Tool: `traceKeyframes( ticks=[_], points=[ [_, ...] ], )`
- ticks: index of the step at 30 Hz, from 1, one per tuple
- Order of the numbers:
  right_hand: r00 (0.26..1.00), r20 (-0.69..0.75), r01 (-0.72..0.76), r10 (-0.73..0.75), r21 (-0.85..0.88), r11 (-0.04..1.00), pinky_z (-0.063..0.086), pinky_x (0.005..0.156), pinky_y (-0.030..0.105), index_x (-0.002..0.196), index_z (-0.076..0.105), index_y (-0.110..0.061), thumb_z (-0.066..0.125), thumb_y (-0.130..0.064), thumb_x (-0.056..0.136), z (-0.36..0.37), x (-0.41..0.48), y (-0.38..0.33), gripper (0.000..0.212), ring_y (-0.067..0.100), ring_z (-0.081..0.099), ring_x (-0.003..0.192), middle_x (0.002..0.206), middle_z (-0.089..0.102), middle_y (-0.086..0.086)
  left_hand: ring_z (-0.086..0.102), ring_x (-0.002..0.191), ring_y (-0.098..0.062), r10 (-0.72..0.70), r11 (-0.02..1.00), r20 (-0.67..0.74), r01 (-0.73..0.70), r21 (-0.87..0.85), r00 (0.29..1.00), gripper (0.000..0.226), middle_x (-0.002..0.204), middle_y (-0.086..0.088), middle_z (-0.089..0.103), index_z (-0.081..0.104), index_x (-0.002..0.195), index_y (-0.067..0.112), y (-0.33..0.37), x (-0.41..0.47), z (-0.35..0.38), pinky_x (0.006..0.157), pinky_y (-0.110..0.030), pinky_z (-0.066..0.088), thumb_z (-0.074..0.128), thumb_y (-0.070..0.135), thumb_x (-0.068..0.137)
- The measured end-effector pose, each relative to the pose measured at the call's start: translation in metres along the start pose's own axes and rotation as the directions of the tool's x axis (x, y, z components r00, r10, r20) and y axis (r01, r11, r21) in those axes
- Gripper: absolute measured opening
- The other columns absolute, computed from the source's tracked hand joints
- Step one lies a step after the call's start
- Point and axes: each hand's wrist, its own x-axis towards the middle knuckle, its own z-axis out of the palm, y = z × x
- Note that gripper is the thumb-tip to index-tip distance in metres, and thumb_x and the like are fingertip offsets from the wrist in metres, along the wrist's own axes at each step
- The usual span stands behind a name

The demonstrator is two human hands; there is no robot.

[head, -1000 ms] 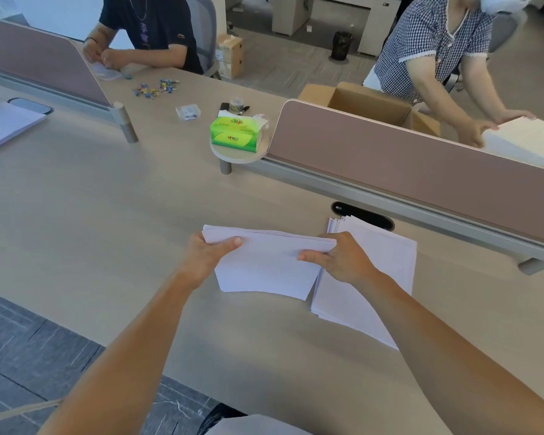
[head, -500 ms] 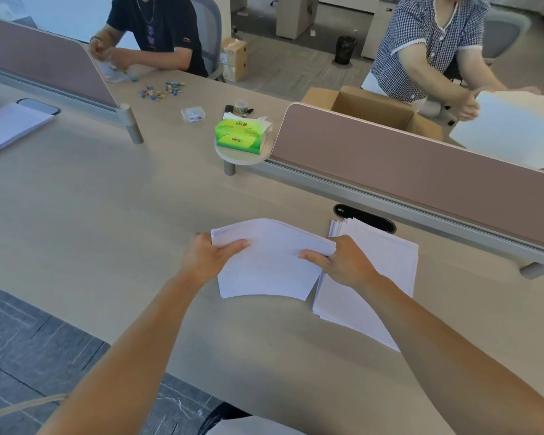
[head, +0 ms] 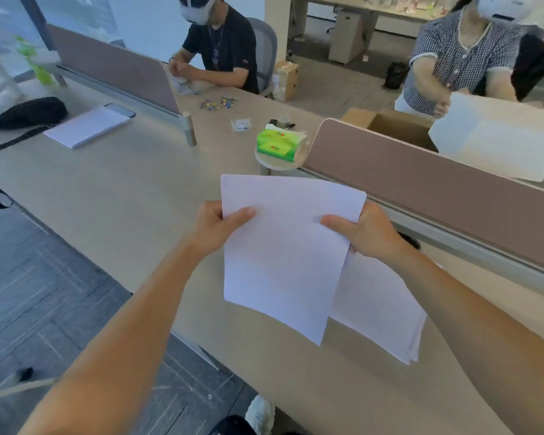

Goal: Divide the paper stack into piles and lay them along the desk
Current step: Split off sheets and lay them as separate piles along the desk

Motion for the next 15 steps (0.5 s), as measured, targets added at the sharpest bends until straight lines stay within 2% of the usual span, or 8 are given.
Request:
traceKeyframes(
  ticks=[1, 3, 5, 7, 9, 12, 13, 15],
  points=[
    [1.0, -0.011, 0.024, -0.024, 0.023, 0.999, 0.055, 0.058, 0.051, 0.081, 0.067, -0.032, 0.073, -0.039, 0.085, -0.004, -0.004, -0.005, 0.01, 0.045, 0.067, 0.081, 0.093, 0.071, 0.022, 0.068, 0.064, 0.002, 0.016, 1.0, 0.009, -0.016, -0.004, 1.0, 0.017, 0.066, 0.016, 0.071, 0.072, 0.076, 0.015, 0.001, -0.008, -0.001, 0.061, -0.018, 0.055, 0.067, 0.025, 0.089],
    [0.997, -0.016, 0.071, -0.07, 0.072, 0.995, 0.056, 0.058, 0.047, 0.08, 0.065, -0.037, 0.071, -0.035, 0.087, -0.008, -0.01, -0.014, 0.01, 0.045, 0.066, 0.082, 0.092, 0.073, 0.015, 0.066, 0.063, -0.002, 0.041, 0.999, -0.005, -0.041, 0.006, 0.999, 0.027, 0.064, 0.015, 0.07, 0.069, 0.072, 0.018, 0.001, -0.022, -0.002, 0.059, -0.023, 0.054, 0.061, 0.031, 0.094],
    [0.994, 0.011, 0.108, -0.11, 0.105, 0.989, 0.052, 0.048, 0.035, 0.082, 0.066, -0.036, 0.07, -0.033, 0.088, -0.01, -0.011, -0.022, 0.008, 0.041, 0.064, 0.067, 0.08, 0.072, 0.004, 0.064, 0.06, -0.006, 0.065, 0.998, -0.065, -0.064, 0.013, 0.996, 0.034, 0.061, 0.014, 0.068, 0.067, 0.069, 0.019, 0.003, -0.033, -0.002, 0.057, -0.025, 0.052, 0.058, 0.043, 0.09],
    [0.989, 0.045, 0.137, -0.143, 0.11, 0.984, 0.047, 0.041, 0.025, 0.085, 0.064, -0.035, 0.069, -0.031, 0.09, -0.009, -0.011, -0.03, 0.007, 0.021, 0.062, 0.054, 0.074, 0.069, -0.002, 0.058, 0.057, -0.008, 0.071, 0.997, -0.169, -0.065, 0.039, 0.983, 0.045, 0.059, 0.012, 0.062, 0.064, 0.064, 0.014, 0.009, -0.045, -0.004, 0.055, -0.027, 0.048, 0.056, 0.054, 0.083],
    [0.982, 0.08, 0.165, -0.174, 0.111, 0.98, 0.045, 0.042, 0.018, 0.09, 0.064, -0.033, 0.067, -0.029, 0.092, -0.007, -0.01, -0.04, 0.005, 0.003, 0.059, 0.048, 0.075, 0.068, -0.006, 0.052, 0.054, -0.01, 0.087, 0.993, -0.247, -0.064, 0.099, 0.965, 0.047, 0.058, 0.005, 0.055, 0.058, 0.059, 0.013, 0.016, -0.056, -0.011, 0.055, -0.03, 0.044, 0.057, 0.051, 0.087],
    [0.975, 0.125, 0.17, -0.186, 0.126, 0.977, 0.046, 0.052, 0.01, 0.096, 0.067, -0.026, 0.064, -0.033, 0.093, 0.003, -0.006, -0.058, 0.008, -0.008, 0.062, 0.058, 0.082, 0.068, -0.012, 0.055, 0.055, -0.012, 0.054, 0.988, -0.327, -0.004, 0.152, 0.943, 0.046, 0.059, 0.002, 0.057, 0.058, 0.058, 0.014, 0.02, -0.069, -0.03, 0.057, -0.035, 0.048, 0.059, 0.044, 0.092],
    [0.979, 0.108, 0.158, -0.175, 0.155, 0.975, 0.047, 0.057, 0.012, 0.096, 0.067, -0.025, 0.063, -0.034, 0.094, 0.01, -0.004, -0.062, 0.011, -0.007, 0.063, 0.064, 0.085, 0.069, -0.011, 0.057, 0.057, -0.015, 0.026, 0.989, -0.342, 0.026, 0.146, 0.94, 0.05, 0.061, 0.0, 0.059, 0.061, 0.06, 0.009, 0.019, -0.073, -0.037, 0.059, -0.038, 0.052, 0.06, 0.051, 0.088],
    [0.987, 0.103, 0.09, -0.122, 0.276, 0.957, 0.05, 0.069, 0.025, 0.094, 0.069, -0.024, 0.058, -0.037, 0.096, 0.032, -0.002, -0.066, 0.017, 0.008, 0.067, 0.077, 0.091, 0.071, -0.004, 0.062, 0.061, -0.019, -0.032, 0.992, -0.369, 0.076, 0.105, 0.929, 0.07, 0.067, -0.005, 0.065, 0.064, 0.072, -0.002, 0.013, -0.08, -0.055, 0.065, -0.049, 0.056, 0.06, 0.067, 0.078]
  ],
)
